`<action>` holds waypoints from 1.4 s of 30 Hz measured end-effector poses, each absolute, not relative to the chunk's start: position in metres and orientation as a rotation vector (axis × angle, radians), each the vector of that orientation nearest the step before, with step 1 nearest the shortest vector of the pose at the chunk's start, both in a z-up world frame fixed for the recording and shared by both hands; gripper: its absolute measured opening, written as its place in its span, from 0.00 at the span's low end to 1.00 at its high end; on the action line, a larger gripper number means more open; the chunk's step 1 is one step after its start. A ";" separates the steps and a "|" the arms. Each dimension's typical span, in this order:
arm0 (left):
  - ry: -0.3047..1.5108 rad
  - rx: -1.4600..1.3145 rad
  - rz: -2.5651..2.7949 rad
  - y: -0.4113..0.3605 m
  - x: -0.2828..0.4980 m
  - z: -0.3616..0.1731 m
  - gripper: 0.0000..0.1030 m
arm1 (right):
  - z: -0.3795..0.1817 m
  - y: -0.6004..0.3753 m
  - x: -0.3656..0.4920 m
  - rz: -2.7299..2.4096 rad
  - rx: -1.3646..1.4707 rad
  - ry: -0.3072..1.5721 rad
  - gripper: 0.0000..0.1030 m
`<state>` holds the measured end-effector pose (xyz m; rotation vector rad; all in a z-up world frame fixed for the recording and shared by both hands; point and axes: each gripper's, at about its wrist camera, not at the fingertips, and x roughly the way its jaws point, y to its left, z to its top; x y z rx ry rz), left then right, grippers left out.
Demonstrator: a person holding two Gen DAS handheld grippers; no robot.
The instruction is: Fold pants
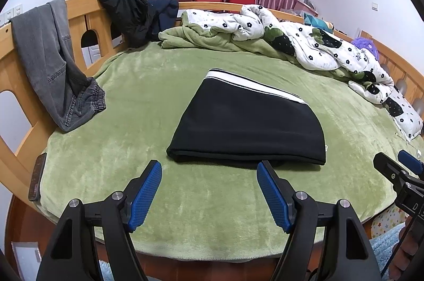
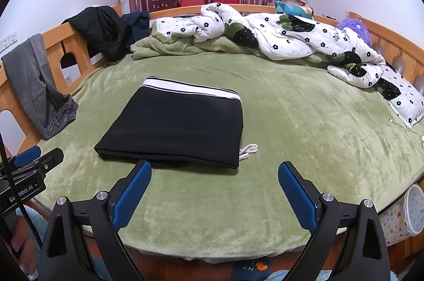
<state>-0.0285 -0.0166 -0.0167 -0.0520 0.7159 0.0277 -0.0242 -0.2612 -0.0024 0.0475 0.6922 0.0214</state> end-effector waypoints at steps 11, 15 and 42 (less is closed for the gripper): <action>0.714 -0.058 0.017 -0.016 -0.029 -0.016 0.70 | -0.003 -0.263 -0.025 0.016 0.041 0.697 0.93; 0.716 -0.068 0.016 -0.016 -0.030 -0.017 0.70 | -0.003 -0.262 -0.025 0.016 0.045 0.695 0.93; 0.713 -0.069 0.000 -0.012 -0.027 -0.017 0.70 | -0.008 -0.266 -0.024 0.019 0.041 0.699 0.93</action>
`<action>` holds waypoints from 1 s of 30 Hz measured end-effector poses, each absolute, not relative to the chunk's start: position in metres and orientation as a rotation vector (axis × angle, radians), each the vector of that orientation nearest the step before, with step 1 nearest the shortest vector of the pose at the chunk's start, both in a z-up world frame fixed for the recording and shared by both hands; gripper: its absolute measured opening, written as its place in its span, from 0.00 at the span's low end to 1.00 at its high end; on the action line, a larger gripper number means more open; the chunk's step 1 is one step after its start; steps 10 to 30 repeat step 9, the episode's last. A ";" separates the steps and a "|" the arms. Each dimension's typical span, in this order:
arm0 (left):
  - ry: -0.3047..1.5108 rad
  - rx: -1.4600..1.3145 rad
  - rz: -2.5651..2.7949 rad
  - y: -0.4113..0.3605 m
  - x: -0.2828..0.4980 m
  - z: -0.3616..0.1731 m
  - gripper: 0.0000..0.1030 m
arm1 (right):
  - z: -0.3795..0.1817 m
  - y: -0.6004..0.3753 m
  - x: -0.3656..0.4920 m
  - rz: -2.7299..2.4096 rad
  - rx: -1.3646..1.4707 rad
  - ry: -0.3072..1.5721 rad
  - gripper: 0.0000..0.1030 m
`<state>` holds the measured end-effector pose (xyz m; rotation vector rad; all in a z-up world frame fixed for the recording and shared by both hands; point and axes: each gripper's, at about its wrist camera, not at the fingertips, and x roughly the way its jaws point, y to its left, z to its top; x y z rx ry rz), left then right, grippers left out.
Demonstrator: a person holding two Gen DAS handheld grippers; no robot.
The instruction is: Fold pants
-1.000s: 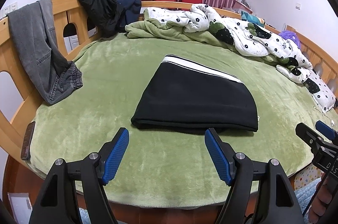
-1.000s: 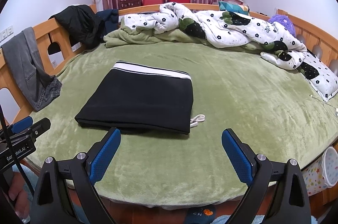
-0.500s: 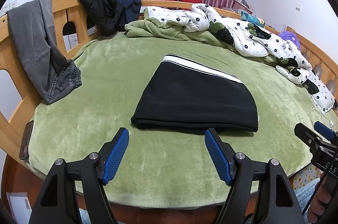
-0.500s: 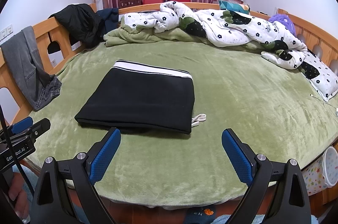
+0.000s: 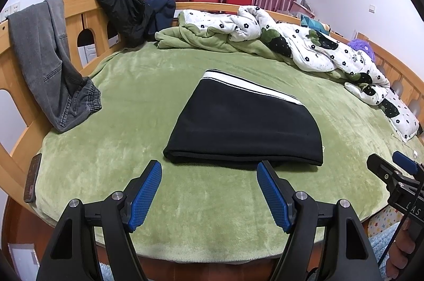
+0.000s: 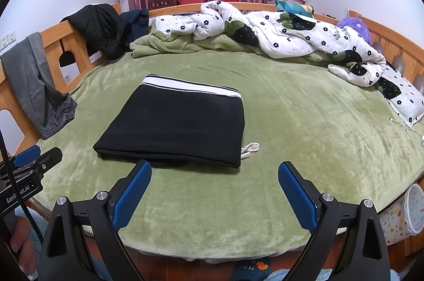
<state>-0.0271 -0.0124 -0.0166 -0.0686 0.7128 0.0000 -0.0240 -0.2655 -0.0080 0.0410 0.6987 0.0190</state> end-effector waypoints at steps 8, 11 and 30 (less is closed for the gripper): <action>0.716 -0.071 0.010 -0.011 -0.026 -0.016 0.71 | -0.011 -0.269 -0.024 0.017 0.045 0.701 0.93; 0.714 -0.071 0.006 -0.011 -0.026 -0.015 0.71 | -0.011 -0.269 -0.024 0.016 0.045 0.702 0.93; 0.714 -0.071 0.006 -0.011 -0.026 -0.015 0.71 | -0.011 -0.269 -0.024 0.016 0.045 0.702 0.93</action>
